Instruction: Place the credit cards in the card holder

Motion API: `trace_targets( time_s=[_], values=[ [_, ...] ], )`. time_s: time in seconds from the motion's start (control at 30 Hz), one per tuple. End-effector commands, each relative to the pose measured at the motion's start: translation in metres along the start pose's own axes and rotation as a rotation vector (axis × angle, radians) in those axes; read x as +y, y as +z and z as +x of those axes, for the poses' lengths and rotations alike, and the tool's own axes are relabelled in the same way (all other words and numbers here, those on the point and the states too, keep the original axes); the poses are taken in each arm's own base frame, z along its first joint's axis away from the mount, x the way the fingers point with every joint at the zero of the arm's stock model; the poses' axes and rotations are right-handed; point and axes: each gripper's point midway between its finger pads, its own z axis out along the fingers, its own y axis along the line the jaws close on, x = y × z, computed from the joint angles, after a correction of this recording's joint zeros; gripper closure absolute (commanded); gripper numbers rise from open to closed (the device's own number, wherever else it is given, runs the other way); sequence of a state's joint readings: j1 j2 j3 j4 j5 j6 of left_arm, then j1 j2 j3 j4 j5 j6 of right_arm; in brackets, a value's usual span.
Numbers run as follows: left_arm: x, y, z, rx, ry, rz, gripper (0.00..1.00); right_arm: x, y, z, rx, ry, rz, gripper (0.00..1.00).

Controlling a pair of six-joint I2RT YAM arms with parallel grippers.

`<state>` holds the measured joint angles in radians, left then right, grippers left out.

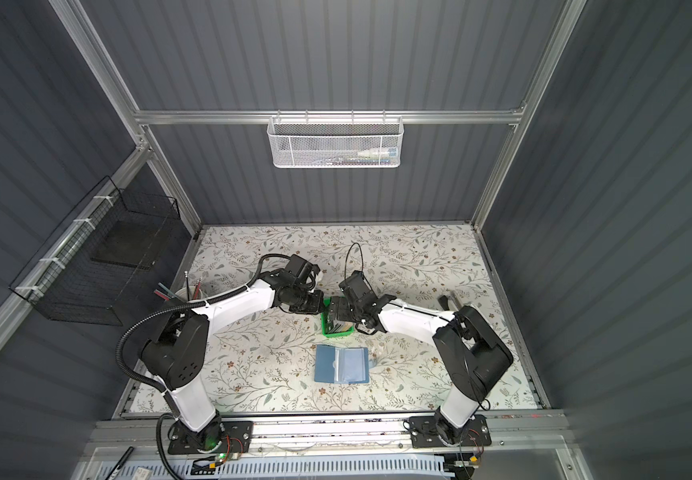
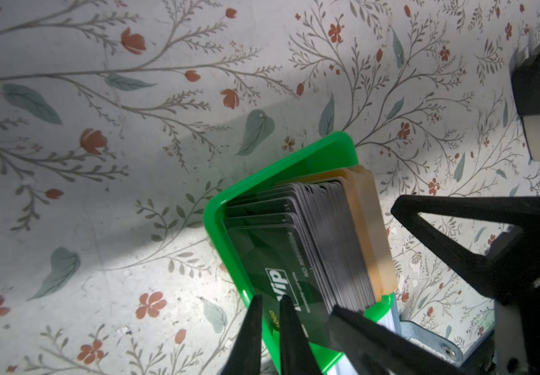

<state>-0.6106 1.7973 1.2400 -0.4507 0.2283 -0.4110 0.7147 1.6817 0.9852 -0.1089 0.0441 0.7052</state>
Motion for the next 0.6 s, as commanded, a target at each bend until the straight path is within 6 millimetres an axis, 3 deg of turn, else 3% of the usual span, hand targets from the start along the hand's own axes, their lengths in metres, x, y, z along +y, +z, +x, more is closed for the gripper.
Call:
trace_targets(
  time_s=[0.0, 0.57],
  values=[
    [0.000, -0.007, -0.002, -0.002, -0.008, 0.013, 0.86, -0.004, 0.004, -0.004, 0.011, -0.015, 0.039, 0.01],
    [0.001, 0.001, 0.001, 0.023, -0.027, 0.020, 0.85, 0.001, 0.022, -0.002, 0.077, -0.053, 0.042, 0.01]
  ],
)
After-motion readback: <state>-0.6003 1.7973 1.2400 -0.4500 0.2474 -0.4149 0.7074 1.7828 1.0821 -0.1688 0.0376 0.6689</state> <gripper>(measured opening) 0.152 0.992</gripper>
